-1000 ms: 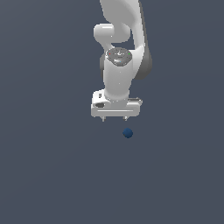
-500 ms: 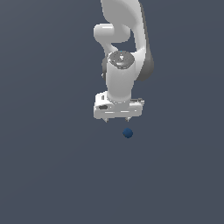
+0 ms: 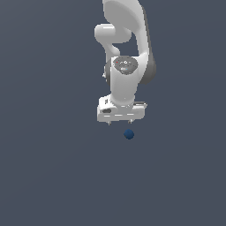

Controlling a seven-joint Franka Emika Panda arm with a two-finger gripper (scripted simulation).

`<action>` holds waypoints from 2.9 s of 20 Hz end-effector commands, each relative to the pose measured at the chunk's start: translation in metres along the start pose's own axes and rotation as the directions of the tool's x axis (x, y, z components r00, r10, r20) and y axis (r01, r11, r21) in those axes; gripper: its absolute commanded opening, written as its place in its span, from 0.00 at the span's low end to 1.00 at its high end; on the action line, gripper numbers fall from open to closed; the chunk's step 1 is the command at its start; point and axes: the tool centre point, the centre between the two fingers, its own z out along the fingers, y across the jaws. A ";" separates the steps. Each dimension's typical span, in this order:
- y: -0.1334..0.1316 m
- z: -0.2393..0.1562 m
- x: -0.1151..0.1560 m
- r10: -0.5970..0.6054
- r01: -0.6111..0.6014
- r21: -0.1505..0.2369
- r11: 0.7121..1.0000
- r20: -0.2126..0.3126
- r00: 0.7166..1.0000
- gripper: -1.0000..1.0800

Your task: Pick up the object and move it to a goal position.

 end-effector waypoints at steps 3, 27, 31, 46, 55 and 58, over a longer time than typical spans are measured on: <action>-0.020 0.026 0.001 -0.040 0.040 0.002 0.999 0.003 0.999 0.96; -0.058 0.114 -0.004 -0.116 0.116 0.010 0.993 0.006 0.993 0.96; -0.059 0.126 -0.004 -0.116 0.116 0.010 0.993 0.006 0.993 0.96; -0.059 0.127 -0.003 -0.116 0.116 0.010 0.993 0.006 0.993 0.00; -0.049 0.093 0.001 -0.116 0.116 0.010 0.993 0.006 0.993 0.00; -0.042 0.070 0.005 -0.116 0.116 0.010 0.993 0.006 0.993 0.00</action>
